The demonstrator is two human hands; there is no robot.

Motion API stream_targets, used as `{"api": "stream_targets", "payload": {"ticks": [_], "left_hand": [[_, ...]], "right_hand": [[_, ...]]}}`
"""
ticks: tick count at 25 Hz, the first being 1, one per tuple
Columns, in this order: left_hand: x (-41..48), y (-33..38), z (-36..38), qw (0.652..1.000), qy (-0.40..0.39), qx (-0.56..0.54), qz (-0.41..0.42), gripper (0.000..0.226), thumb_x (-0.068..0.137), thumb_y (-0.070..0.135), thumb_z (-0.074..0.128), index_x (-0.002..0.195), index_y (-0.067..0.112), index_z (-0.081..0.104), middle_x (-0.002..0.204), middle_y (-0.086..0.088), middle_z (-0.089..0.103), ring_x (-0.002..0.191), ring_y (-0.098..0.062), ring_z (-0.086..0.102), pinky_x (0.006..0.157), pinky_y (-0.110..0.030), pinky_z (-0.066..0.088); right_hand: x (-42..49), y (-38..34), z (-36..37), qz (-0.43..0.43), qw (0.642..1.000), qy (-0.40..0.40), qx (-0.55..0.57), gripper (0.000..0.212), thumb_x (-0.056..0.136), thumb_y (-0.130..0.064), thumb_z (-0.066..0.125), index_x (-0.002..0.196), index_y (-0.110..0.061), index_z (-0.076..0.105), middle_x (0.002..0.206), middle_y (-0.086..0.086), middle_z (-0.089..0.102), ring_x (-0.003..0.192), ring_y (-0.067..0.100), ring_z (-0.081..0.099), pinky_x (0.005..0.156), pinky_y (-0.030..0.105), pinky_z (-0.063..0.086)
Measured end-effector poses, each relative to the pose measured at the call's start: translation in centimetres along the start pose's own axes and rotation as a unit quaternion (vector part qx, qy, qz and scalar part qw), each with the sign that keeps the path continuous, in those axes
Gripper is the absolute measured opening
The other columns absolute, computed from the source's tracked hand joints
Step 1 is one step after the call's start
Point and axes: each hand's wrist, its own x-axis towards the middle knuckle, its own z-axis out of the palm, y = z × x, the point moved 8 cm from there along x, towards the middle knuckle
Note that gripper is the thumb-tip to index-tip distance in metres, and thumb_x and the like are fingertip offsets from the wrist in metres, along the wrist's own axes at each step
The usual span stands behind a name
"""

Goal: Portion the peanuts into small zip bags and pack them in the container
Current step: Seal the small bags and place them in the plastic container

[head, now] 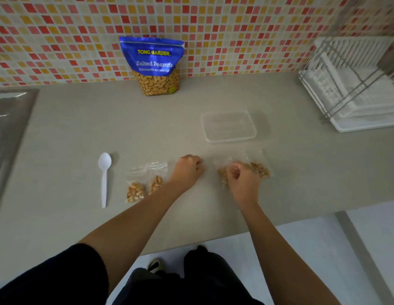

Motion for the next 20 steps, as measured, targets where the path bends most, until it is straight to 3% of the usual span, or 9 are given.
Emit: {"api": "stream_targets", "payload": {"ticks": [2,4,7,10,14,17,20], "left_hand": [[1.1,1.8,1.6,1.000,-0.017,-0.005,0.018,0.026,0.090,0.023,0.056,0.095,-0.002,0.063,0.094,-0.022,0.061,0.089,-0.036,0.058,0.078,-0.036,0.041],[2.0,3.2,2.7,0.999,-0.031,0.005,0.020,0.030,0.090,0.025,0.056,0.104,-0.001,0.060,0.103,-0.022,0.058,0.095,-0.035,0.055,0.080,-0.034,0.038],[3.6,4.1,4.2,0.998,-0.055,0.035,0.015,0.033,0.088,0.021,0.057,0.113,-0.001,0.056,0.113,-0.021,0.053,0.104,-0.035,0.052,0.087,-0.034,0.040],[4.4,3.2,4.3,0.997,-0.068,0.007,-0.034,0.028,0.084,0.014,0.060,0.110,0.002,0.058,0.113,-0.018,0.058,0.106,-0.033,0.054,0.088,-0.035,0.045],[3.9,1.9,2.9,0.993,-0.077,-0.068,-0.054,0.010,0.084,0.012,0.060,0.089,0.006,0.066,0.092,-0.010,0.064,0.088,-0.022,0.058,0.069,-0.024,0.041],[2.5,-0.2,0.9,0.972,-0.051,-0.211,-0.090,0.002,0.084,0.011,0.063,0.086,0.011,0.062,0.080,-0.003,0.062,0.071,-0.011,0.057,0.065,-0.018,0.046],[1.2,-1.9,-0.8,0.942,-0.047,-0.314,-0.110,0.004,0.086,0.005,0.063,0.088,0.008,0.061,0.073,-0.004,0.061,0.055,0.000,0.060,0.060,-0.016,0.055]], "right_hand": [[0.2,1.6,0.4,0.024,0.999,-0.046,-0.012,0.027,0.084,-0.022,0.065,0.106,-0.007,0.066,0.091,0.011,0.070,0.085,0.026,0.063,0.077,0.031,0.049],[0.2,2.1,1.6,0.020,0.995,-0.090,-0.027,0.020,0.084,-0.024,0.064,0.096,-0.008,0.065,0.087,0.011,0.065,0.085,0.027,0.058,0.070,0.028,0.041],[0.3,2.5,2.1,0.015,0.996,-0.077,-0.044,0.012,0.083,-0.020,0.062,0.086,-0.008,0.062,0.082,0.016,0.063,0.084,0.034,0.056,0.066,0.026,0.032],[0.2,2.4,1.8,0.008,0.997,-0.067,-0.042,0.013,0.082,-0.017,0.063,0.091,-0.006,0.064,0.085,0.014,0.064,0.082,0.031,0.057,0.065,0.026,0.032],[-0.3,2.2,3.3,0.000,0.995,-0.099,-0.012,0.027,0.082,-0.024,0.066,0.105,-0.012,0.062,0.091,0.012,0.067,0.088,0.030,0.060,0.071,0.030,0.042],[-0.7,1.8,4.5,0.026,0.992,-0.094,0.085,0.035,0.082,-0.033,0.064,0.112,-0.016,0.060,0.100,0.008,0.067,0.091,0.025,0.062,0.083,0.040,0.051],[-0.3,0.1,5.2,0.040,0.979,-0.090,0.176,0.035,0.089,-0.023,0.059,0.120,-0.008,0.057,0.112,0.005,0.064,0.100,0.018,0.061,0.090,0.033,0.050]]}}
